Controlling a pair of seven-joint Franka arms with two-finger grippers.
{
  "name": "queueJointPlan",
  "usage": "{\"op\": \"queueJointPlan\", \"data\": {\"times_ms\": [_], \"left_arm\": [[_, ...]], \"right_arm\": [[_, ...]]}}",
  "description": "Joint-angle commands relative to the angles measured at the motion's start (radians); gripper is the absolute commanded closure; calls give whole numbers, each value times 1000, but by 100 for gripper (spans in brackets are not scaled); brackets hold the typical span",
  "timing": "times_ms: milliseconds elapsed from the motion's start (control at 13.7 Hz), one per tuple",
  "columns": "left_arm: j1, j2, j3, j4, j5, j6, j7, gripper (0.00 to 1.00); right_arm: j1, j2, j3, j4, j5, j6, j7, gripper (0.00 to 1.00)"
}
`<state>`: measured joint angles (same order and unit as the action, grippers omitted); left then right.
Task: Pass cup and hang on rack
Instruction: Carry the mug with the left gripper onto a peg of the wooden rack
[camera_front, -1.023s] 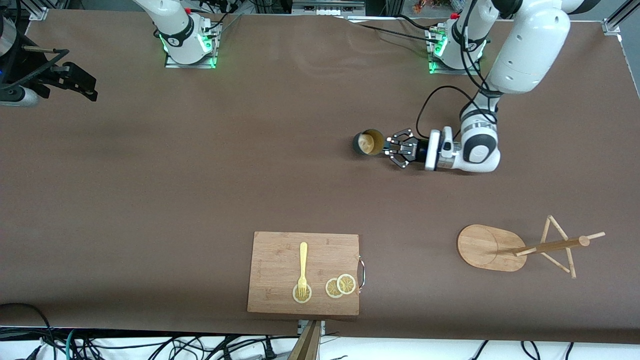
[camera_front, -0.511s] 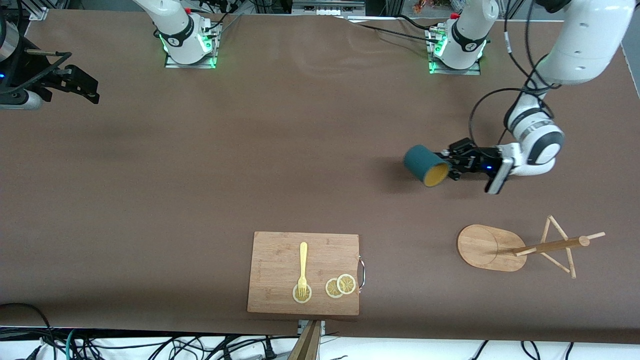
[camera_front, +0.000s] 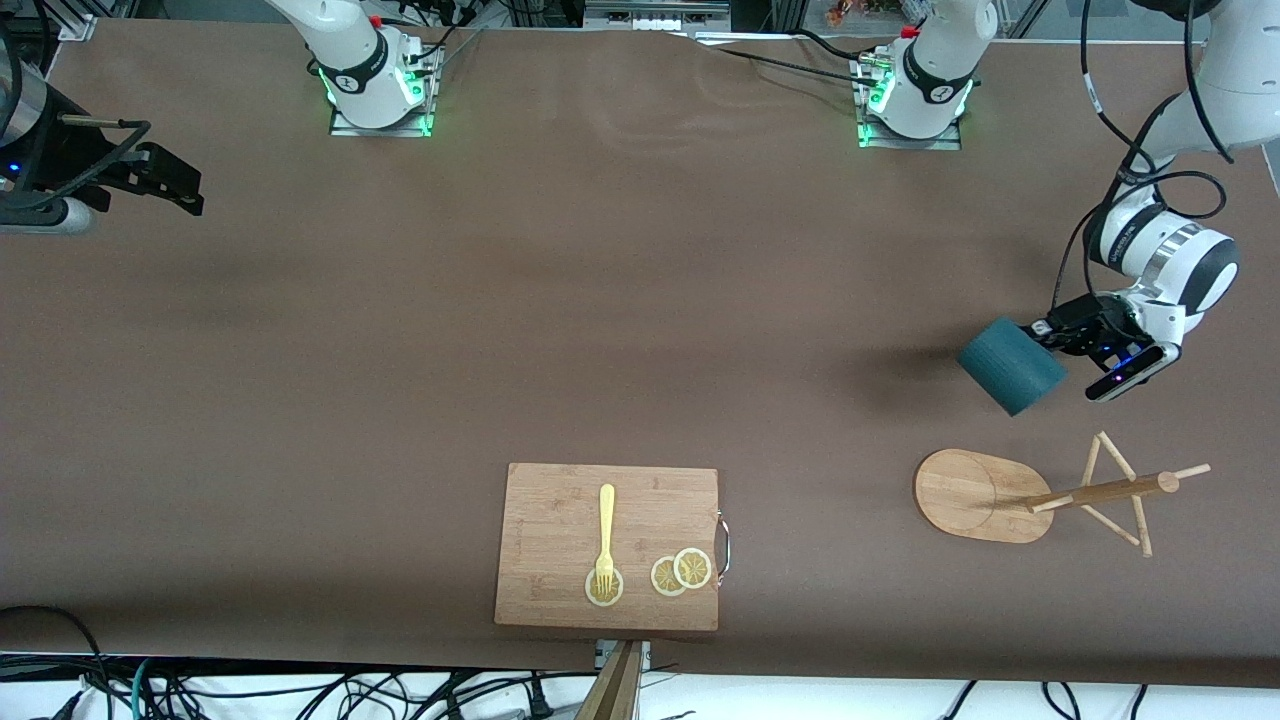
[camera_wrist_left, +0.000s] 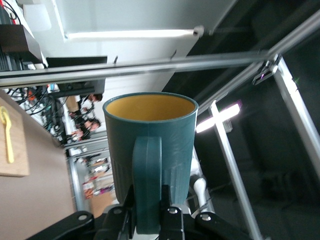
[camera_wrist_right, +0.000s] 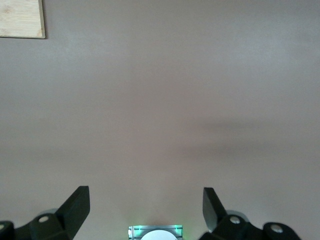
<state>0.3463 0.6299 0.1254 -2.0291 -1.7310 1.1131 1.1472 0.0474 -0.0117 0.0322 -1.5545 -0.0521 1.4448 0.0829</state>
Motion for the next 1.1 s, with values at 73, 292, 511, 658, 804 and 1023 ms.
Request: {"op": "queueJointPlan", "data": {"times_ms": [73, 292, 511, 658, 804, 1023], "left_arm": [[31, 62, -18, 26, -133, -41, -228, 100], [62, 66, -18, 68, -162, -35, -395, 100], [66, 80, -17, 70, -194, 10, -503, 100], [76, 85, -17, 87, -194, 72, -503, 100], [76, 96, -16, 118, -197, 89, -529, 100], [85, 99, -16, 162, -208, 134, -575, 100]], "right_arm": [[-8, 10, 1, 25, 18, -4, -15, 0], [-6, 15, 3, 27, 18, 15, -14, 0], [-3, 16, 9, 27, 20, 22, -14, 0], [-3, 16, 11, 27, 20, 22, -12, 0], [-1, 15, 11, 27, 20, 22, -12, 0], [-1, 13, 12, 28, 23, 19, -12, 0]]}}
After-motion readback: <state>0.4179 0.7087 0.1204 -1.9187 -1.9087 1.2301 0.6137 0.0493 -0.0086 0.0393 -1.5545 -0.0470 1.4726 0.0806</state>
